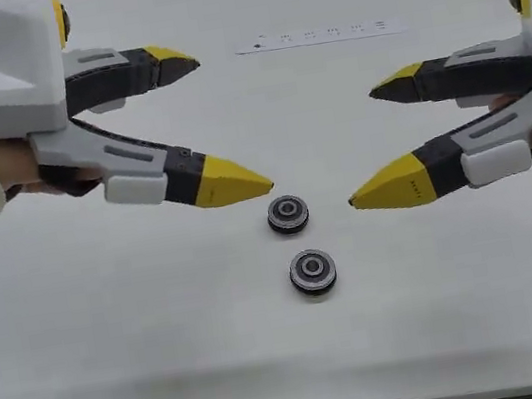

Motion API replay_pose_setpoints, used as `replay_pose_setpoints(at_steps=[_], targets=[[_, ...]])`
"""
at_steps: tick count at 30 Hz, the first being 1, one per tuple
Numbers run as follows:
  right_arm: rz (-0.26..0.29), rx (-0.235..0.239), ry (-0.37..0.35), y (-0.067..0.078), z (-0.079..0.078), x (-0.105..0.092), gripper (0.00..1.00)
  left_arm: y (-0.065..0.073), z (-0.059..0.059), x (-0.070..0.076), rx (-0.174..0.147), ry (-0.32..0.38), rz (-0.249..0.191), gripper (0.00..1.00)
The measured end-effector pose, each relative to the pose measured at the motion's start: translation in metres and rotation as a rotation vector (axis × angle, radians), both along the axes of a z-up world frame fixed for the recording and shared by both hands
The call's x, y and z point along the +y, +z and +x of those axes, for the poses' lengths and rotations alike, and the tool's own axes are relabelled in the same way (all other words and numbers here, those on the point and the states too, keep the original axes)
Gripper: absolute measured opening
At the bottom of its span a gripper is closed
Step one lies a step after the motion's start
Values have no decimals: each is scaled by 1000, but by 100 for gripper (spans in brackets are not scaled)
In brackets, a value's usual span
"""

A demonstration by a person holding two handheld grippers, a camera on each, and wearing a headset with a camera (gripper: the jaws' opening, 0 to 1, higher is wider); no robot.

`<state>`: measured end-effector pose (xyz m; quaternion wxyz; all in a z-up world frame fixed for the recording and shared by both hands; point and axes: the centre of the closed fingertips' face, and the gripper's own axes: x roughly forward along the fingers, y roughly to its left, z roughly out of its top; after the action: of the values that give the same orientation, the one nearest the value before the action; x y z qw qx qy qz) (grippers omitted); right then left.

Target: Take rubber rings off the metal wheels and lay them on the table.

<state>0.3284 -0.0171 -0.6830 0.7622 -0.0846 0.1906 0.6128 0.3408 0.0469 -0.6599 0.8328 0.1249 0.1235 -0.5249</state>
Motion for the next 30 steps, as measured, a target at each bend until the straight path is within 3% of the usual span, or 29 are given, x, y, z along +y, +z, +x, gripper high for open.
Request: replay_pose_setpoints(at_steps=[4,7,10,15,18,25,28,30], targets=[[-6,17,11,-12,-4,4,85,-16,-7,-3,30,-9,-15,95],[-4,1,7,-16,-5,4,77,-29,-16,-11,48,-15,-8,94],[-4,36,3,-24,-7,5,79,-37,-22,-15,65,-24,-22,92],[-21,49,16,-40,-13,9,74,-49,-25,-24,67,-28,-46,84],[-30,66,19,-50,-17,11,74,-58,-27,-27,80,-31,-30,81],[-37,63,11,-66,-22,14,70,-71,-30,-34,95,-33,-46,74],[-34,59,2,-72,-23,14,64,-80,-33,-34,129,-40,-48,70],[-22,77,-6,-75,-23,14,59,-86,-35,-34,135,-39,-36,69]])
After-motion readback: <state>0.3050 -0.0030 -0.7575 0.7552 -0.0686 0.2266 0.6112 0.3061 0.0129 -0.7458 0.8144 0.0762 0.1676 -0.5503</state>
